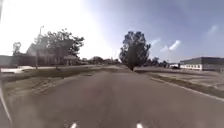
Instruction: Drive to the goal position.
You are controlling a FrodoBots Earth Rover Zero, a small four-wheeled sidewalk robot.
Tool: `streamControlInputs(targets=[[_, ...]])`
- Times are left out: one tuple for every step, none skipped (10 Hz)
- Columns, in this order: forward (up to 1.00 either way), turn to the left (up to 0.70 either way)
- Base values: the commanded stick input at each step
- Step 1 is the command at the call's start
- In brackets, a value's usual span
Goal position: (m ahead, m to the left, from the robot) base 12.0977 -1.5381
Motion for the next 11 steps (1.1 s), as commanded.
streamControlInputs(targets=[[0.7, 0.0], [0.7, 0.0], [0.7, 0.0], [0.7, 0.0], [0.7, 0.0], [0.7, 0.0], [0.7, 0.0], [0.7, 0.0], [0.7, 0.0], [0.7, 0.0], [0.7, 0.0]])
